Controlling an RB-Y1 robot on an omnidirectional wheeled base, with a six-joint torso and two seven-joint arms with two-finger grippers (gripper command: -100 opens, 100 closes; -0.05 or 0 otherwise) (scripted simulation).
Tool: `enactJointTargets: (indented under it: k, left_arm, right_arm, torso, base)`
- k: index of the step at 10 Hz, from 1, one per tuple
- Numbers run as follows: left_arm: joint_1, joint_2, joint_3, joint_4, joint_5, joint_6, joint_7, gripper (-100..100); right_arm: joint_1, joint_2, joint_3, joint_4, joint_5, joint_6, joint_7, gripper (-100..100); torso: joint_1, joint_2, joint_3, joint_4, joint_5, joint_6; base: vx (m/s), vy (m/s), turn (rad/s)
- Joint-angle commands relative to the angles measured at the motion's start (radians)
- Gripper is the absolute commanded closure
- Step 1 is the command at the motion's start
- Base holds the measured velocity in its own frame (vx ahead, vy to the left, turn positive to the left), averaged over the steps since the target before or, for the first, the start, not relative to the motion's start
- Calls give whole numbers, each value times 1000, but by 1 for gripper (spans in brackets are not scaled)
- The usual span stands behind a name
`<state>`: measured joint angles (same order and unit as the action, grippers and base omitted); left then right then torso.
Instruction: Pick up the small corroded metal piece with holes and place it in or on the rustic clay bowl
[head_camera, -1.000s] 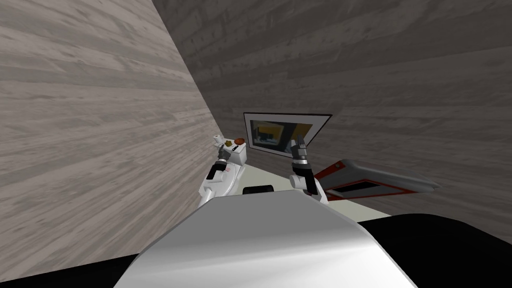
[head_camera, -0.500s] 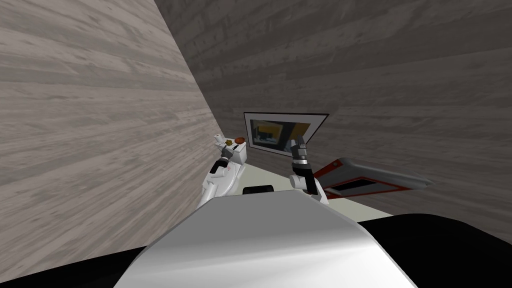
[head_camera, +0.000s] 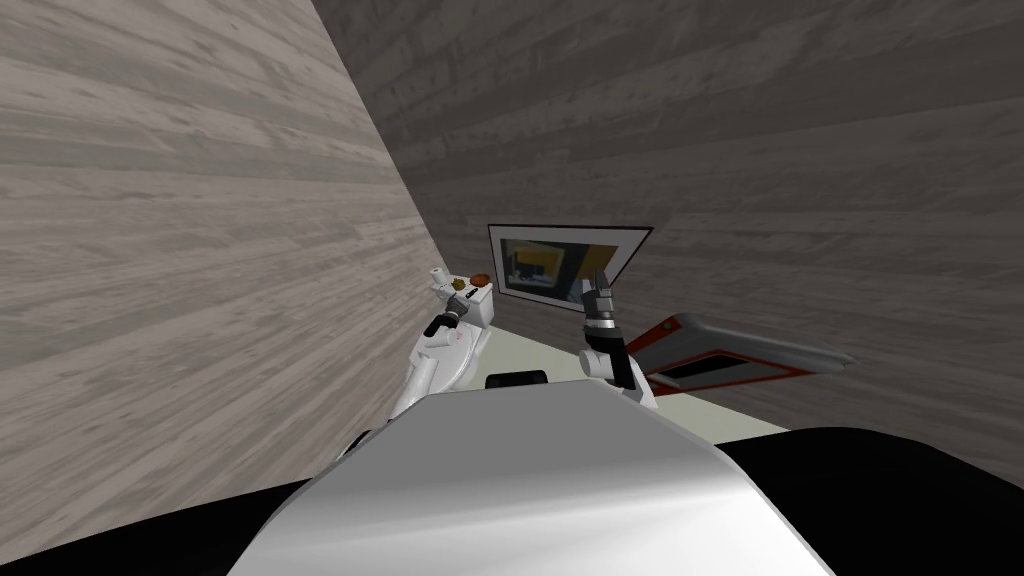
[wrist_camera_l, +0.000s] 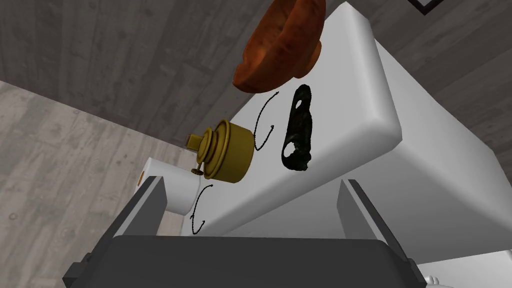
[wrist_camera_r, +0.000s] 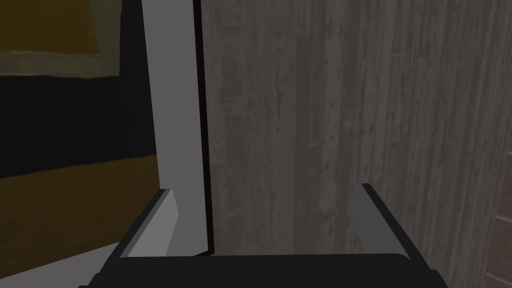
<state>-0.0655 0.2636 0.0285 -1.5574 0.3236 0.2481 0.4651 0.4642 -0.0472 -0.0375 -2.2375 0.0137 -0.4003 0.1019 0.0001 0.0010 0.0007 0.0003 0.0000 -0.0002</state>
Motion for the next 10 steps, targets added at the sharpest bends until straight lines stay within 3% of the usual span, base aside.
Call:
enactJointTargets:
  k: [1, 4, 5, 6, 7, 8, 9, 10]
  left_arm:
    - [-50, 10, 6, 50, 18, 50, 34, -100]
    - [-105, 18, 12, 129, 32, 124, 63, -100]
    - [-105, 18, 12, 143, 32, 124, 63, -100]
    - [-155, 27, 19, 187, 45, 172, 91, -100]
    - [-155, 27, 19, 206, 45, 179, 91, -100]
    - [-204, 36, 27, 245, 57, 219, 118, -100]
    - [-205, 36, 27, 270, 57, 234, 118, -100]
    - [-247, 45, 35, 304, 68, 265, 144, -100]
  right_arm:
    - [0, 0, 0, 0, 0, 0, 0, 0]
    - [0, 0, 0, 0, 0, 0, 0, 0]
    - [0, 0, 0, 0, 0, 0, 0, 0]
    - [0, 0, 0, 0, 0, 0, 0, 0]
    - [0, 0, 0, 0, 0, 0, 0, 0]
    - [0, 0, 0, 0, 0, 0, 0, 0]
    - [0, 0, 0, 0, 0, 0, 0, 0]
    - [0, 0, 0, 0, 0, 0, 0, 0]
  torso:
    - [0, 0, 0, 0, 0, 0]
    - [0, 0, 0, 0, 0, 0]
    - [0, -1, 0, 0, 0, 0]
    - [0, -1, -1, 0, 0, 0]
    - [0, -1, -1, 0, 0, 0]
    - [0, -1, -1, 0, 0, 0]
    - [0, -2, -1, 0, 0, 0]
    - [0, -2, -1, 0, 0, 0]
  base:
    - [-26, 7, 5]
    - [-17, 6, 0]
    - [0, 0, 0]
    - [-6, 4, 3]
    - [-3, 6, -4]
    - [-1, 10, 2]
    - [1, 10, -5]
    - [7, 13, -3]
